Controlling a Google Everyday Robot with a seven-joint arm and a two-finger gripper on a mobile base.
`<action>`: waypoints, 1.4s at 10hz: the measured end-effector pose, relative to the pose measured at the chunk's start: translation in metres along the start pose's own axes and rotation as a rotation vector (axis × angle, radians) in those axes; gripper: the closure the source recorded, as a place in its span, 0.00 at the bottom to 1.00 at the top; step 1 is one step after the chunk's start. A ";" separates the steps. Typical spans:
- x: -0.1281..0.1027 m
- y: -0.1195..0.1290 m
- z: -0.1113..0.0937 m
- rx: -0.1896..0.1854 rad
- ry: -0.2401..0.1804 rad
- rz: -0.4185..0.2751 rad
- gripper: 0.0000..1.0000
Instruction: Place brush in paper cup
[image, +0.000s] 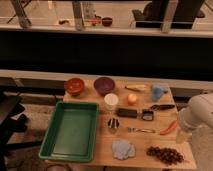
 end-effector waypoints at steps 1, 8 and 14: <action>-0.005 -0.012 0.005 0.007 -0.012 -0.004 0.20; -0.003 -0.090 0.041 -0.024 -0.053 0.041 0.20; 0.024 -0.140 0.053 -0.021 -0.106 0.147 0.20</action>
